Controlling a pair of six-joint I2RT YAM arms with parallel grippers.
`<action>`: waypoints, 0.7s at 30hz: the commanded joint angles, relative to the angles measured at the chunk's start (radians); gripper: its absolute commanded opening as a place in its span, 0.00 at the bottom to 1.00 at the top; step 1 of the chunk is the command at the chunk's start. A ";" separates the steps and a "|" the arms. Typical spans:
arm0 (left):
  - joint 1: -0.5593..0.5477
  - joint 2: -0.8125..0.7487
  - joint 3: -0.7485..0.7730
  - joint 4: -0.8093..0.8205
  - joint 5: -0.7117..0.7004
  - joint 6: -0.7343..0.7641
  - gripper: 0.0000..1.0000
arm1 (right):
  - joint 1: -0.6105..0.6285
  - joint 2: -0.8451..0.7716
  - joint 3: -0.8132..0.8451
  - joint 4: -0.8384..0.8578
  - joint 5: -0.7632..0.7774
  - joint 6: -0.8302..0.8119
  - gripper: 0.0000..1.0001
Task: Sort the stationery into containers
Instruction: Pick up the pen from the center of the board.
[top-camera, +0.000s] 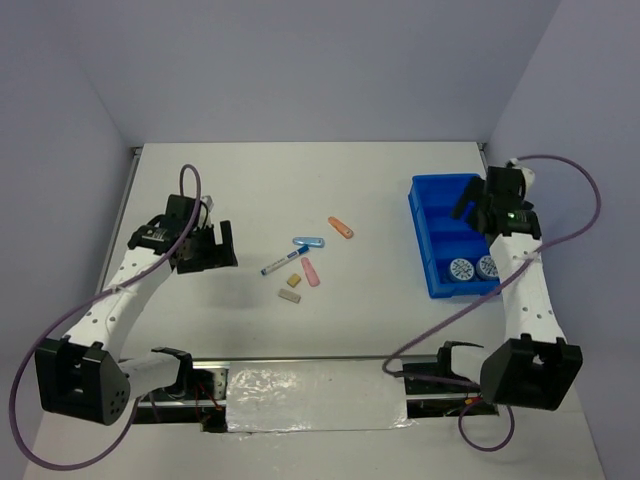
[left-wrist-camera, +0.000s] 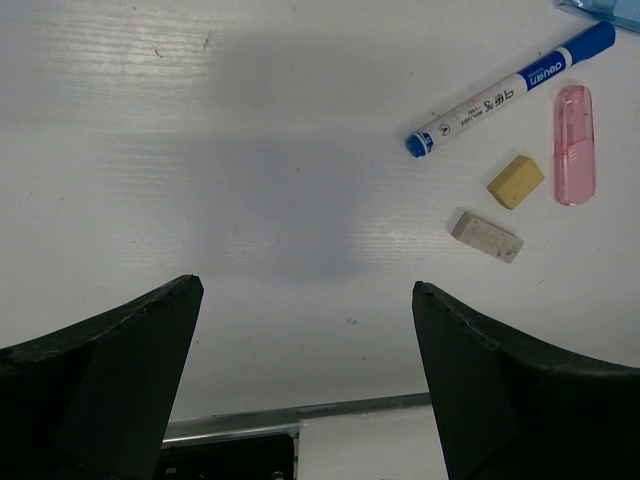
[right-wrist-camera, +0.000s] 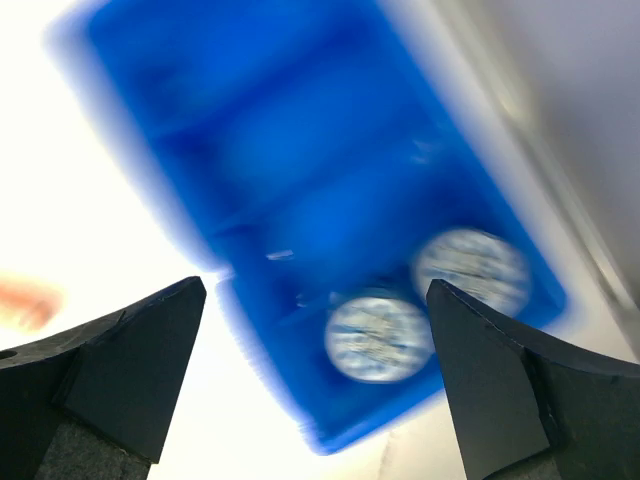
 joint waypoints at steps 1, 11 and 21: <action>-0.004 0.014 0.052 0.018 -0.026 -0.018 0.99 | 0.248 -0.037 0.070 0.098 -0.205 -0.108 1.00; -0.004 0.032 0.136 -0.037 -0.046 -0.068 0.99 | 0.662 0.494 0.268 0.137 -0.179 -0.229 0.85; -0.002 0.021 0.110 -0.046 -0.155 -0.014 0.99 | 0.760 0.962 0.654 0.062 -0.129 -0.303 0.69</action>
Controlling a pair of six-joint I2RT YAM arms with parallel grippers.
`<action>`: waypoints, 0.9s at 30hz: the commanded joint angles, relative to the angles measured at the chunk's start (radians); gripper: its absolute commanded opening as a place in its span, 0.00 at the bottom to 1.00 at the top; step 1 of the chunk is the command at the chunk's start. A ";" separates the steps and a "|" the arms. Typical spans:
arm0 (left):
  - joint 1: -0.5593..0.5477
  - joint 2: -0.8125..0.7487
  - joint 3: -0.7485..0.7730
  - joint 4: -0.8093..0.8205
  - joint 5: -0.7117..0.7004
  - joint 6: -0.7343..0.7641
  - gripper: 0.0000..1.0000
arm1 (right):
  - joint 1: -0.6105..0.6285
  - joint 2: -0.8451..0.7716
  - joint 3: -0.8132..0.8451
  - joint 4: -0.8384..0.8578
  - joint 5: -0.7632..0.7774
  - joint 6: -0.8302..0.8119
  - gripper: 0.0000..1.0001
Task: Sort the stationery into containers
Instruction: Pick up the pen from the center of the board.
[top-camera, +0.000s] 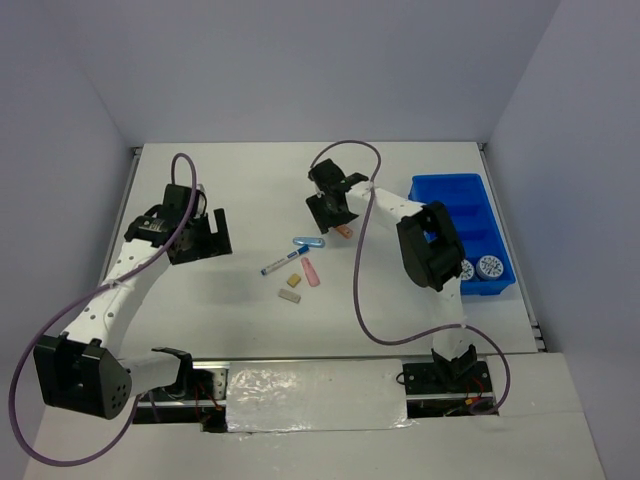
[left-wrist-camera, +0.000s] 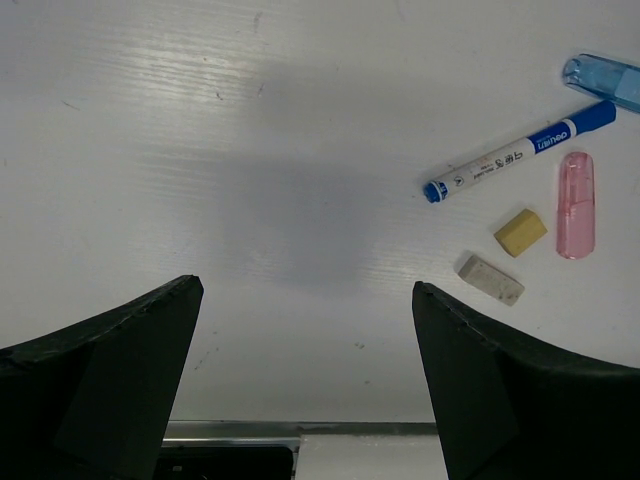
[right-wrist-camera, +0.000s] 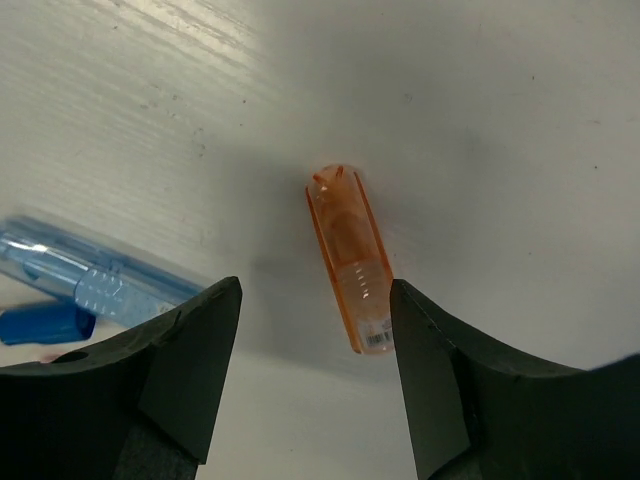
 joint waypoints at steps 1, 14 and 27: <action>-0.002 -0.012 0.002 -0.013 -0.051 0.031 0.99 | -0.008 0.029 0.094 -0.021 0.008 -0.029 0.68; -0.002 0.011 -0.033 -0.007 -0.051 0.040 0.99 | -0.074 0.135 0.116 -0.047 -0.109 -0.008 0.45; -0.002 0.036 -0.021 0.026 -0.032 0.064 0.99 | -0.206 -0.250 -0.185 0.109 -0.302 0.175 0.22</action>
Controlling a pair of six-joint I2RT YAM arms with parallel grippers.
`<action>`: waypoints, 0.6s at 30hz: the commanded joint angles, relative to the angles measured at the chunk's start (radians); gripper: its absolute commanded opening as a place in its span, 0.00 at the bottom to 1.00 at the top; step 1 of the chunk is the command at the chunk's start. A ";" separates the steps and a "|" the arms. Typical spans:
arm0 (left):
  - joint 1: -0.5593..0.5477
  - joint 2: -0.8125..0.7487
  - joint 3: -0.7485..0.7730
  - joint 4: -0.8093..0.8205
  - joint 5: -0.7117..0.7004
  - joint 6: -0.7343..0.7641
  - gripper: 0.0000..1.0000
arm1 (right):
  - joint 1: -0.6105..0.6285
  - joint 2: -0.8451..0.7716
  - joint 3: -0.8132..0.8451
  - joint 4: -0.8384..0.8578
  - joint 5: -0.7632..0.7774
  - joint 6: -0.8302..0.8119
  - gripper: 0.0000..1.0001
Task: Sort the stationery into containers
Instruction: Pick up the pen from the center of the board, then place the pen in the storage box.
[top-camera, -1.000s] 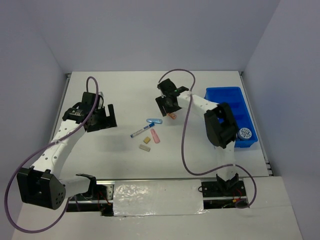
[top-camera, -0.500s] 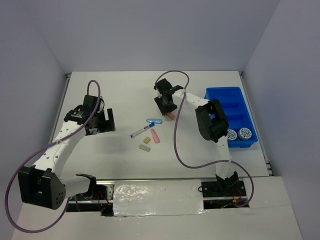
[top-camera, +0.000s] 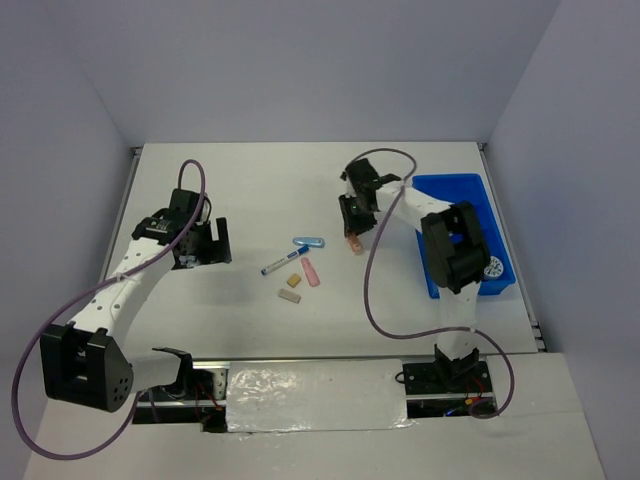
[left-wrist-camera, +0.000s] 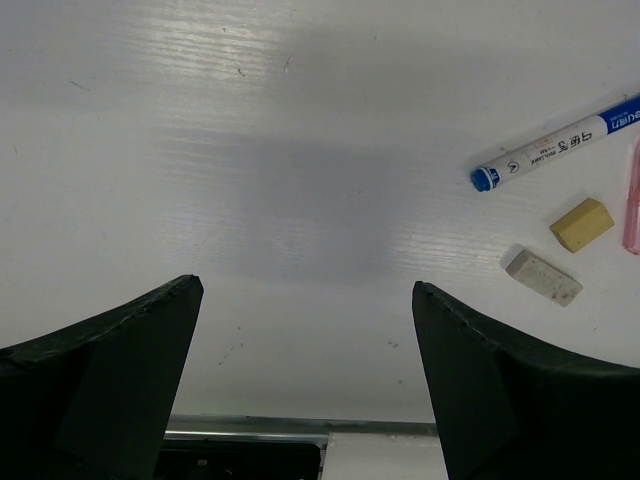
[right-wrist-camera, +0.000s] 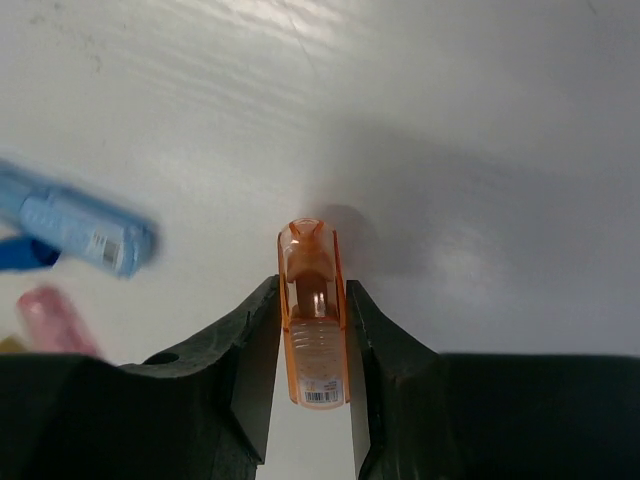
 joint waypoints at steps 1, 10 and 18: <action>-0.002 -0.004 0.030 0.024 0.008 0.029 0.99 | -0.144 -0.254 -0.088 0.109 -0.177 0.151 0.22; -0.004 -0.061 -0.062 0.091 0.028 0.011 0.99 | -0.530 -0.587 -0.279 0.074 -0.046 0.443 0.23; -0.004 -0.107 -0.071 0.115 0.036 0.015 0.99 | -0.628 -0.564 -0.339 -0.016 0.271 0.626 0.23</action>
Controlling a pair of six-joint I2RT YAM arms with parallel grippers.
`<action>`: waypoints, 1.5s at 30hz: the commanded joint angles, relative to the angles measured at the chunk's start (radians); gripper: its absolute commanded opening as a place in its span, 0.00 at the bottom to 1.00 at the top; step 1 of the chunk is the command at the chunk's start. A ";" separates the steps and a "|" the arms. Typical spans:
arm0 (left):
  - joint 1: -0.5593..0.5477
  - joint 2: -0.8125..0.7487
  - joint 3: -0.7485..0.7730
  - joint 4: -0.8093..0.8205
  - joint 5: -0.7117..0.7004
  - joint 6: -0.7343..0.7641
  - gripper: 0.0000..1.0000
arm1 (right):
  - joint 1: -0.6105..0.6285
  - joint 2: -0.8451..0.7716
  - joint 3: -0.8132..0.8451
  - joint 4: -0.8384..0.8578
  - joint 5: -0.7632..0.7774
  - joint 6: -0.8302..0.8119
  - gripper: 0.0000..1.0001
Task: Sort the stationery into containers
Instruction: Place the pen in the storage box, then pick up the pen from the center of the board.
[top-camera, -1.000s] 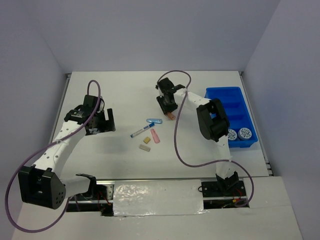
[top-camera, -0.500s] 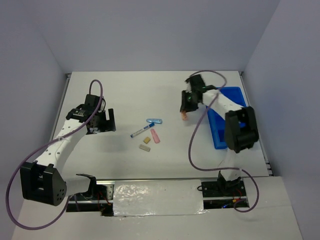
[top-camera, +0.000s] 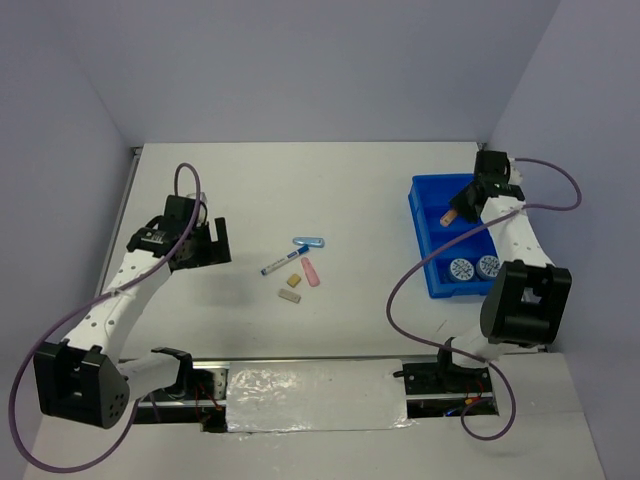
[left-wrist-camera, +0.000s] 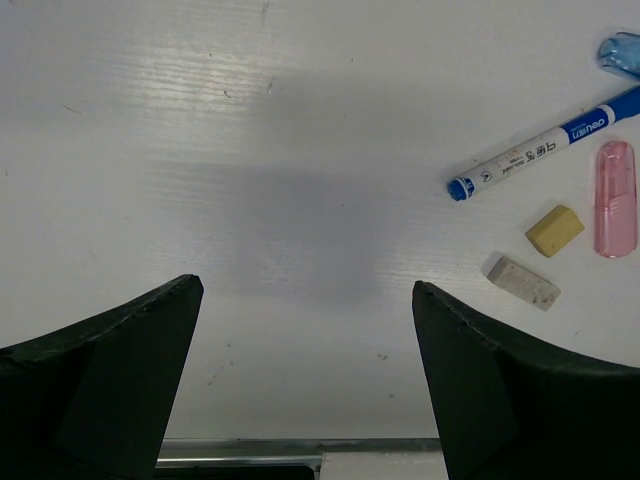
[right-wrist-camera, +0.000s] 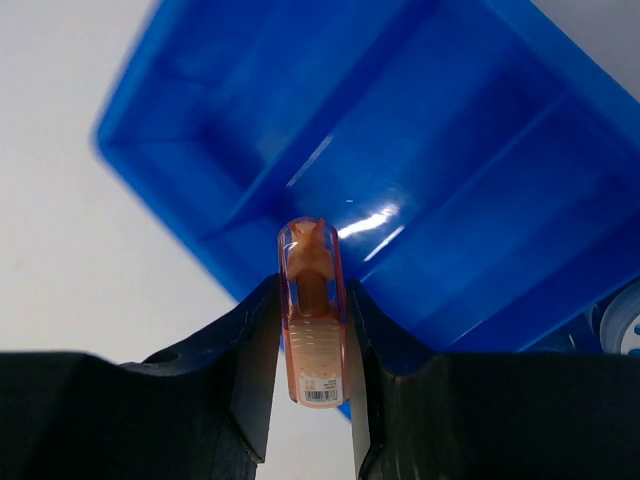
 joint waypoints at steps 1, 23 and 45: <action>-0.004 -0.032 -0.009 0.042 0.019 0.010 0.99 | -0.012 0.034 -0.023 -0.062 0.131 0.122 0.24; -0.002 -0.016 -0.011 0.045 0.008 0.007 0.99 | 0.082 -0.129 -0.075 0.140 0.058 -0.032 0.70; -0.004 -0.023 -0.011 0.036 -0.052 -0.011 0.99 | 0.992 0.436 0.382 -0.191 -0.011 -0.234 0.64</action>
